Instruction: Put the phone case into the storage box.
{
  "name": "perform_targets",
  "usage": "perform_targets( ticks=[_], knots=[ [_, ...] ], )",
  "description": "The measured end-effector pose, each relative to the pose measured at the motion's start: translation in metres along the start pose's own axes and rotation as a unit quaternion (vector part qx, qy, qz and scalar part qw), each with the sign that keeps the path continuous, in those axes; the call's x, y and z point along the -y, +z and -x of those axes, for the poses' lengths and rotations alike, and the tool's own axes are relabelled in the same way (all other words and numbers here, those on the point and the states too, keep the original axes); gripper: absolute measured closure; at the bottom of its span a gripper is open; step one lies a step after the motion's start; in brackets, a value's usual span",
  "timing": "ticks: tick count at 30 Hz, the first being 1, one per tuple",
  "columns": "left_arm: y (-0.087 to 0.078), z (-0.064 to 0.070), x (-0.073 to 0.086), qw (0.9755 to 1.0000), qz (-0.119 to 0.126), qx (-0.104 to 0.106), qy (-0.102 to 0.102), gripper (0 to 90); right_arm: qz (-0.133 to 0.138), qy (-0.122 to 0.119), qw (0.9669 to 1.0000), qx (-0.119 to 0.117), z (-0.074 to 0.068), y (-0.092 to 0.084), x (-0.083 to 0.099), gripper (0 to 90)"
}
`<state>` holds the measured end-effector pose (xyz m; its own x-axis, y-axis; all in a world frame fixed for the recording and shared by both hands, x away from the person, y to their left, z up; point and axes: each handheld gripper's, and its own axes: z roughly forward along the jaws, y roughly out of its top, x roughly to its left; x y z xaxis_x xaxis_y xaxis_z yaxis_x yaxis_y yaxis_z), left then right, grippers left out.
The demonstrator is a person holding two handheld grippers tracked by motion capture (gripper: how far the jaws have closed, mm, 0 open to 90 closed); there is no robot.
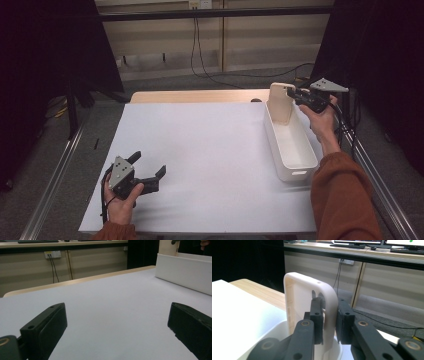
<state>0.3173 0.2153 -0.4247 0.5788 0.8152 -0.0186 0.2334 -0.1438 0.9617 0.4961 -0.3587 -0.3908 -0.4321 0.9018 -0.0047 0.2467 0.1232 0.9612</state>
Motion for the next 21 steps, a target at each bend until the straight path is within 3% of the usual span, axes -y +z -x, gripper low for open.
perform_targets(
  ticks=[6, 12, 21],
  knots=[
    [0.0, -0.001, 0.0, 1.0, -0.001, 0.001, 0.003, 2.7, 0.005, 0.006, 1.0, 0.006, 0.001, 0.004, 0.002, 76.0],
    [0.001, 0.0, 0.0, 1.0, -0.001, 0.002, 0.002, 2.7, -0.006, -0.007, 0.9999, 0.005, 0.001, 0.007, -0.001, 74.7],
    [0.001, 0.0, 0.0, 1.0, -0.001, 0.003, 0.003, 2.7, -0.008, -0.007, 0.9999, 0.01, -0.001, 0.012, -0.003, 69.8]
  ],
)
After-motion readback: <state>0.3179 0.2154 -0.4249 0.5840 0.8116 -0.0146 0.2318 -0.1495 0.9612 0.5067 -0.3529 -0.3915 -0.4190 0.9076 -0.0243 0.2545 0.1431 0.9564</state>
